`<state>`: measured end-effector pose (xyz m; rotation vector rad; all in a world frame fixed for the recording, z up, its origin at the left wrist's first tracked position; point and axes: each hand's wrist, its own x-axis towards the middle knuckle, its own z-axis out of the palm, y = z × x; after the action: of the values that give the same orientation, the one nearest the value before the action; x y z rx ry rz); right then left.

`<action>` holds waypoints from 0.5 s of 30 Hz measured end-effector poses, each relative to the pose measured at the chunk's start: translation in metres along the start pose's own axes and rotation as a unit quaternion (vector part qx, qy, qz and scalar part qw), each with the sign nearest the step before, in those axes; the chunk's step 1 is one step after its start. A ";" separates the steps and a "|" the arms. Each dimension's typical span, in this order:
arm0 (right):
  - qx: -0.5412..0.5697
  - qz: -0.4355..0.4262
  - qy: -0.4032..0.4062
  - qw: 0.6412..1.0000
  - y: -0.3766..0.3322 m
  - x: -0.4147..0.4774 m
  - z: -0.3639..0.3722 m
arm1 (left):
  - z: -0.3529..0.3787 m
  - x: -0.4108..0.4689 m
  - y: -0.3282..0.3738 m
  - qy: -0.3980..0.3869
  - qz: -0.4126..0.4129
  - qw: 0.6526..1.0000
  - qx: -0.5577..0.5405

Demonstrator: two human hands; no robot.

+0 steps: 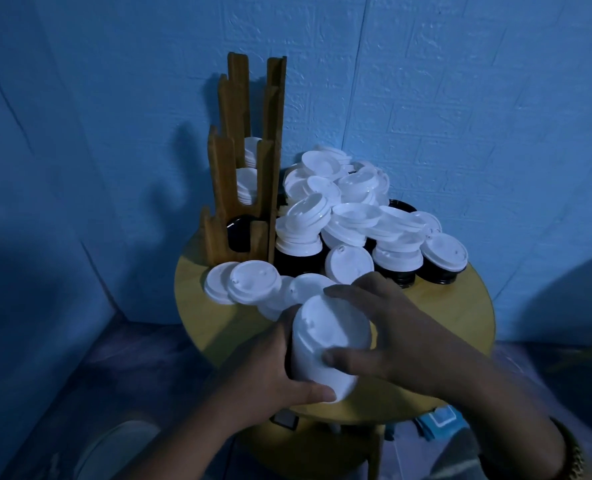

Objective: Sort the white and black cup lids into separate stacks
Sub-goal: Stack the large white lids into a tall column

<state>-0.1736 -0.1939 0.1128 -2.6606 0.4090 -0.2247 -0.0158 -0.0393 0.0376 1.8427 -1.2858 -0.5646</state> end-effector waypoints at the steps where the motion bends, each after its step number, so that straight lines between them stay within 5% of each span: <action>1: -0.014 -0.008 0.017 1.000 -0.001 -0.001 0.001 | 0.003 0.000 0.001 0.006 0.001 1.000 0.002; 12: -0.135 0.057 0.102 0.984 -0.027 -0.005 0.023 | 0.007 -0.002 0.004 0.024 0.005 1.000 -0.013; 15: -0.015 0.054 0.059 0.997 -0.014 -0.002 0.015 | 0.004 -0.001 0.000 0.007 0.007 1.000 -0.010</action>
<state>-0.1687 -0.1752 0.1051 -2.6525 0.5950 -0.3450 -0.0192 -0.0399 0.0355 1.8171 -1.2778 -0.5558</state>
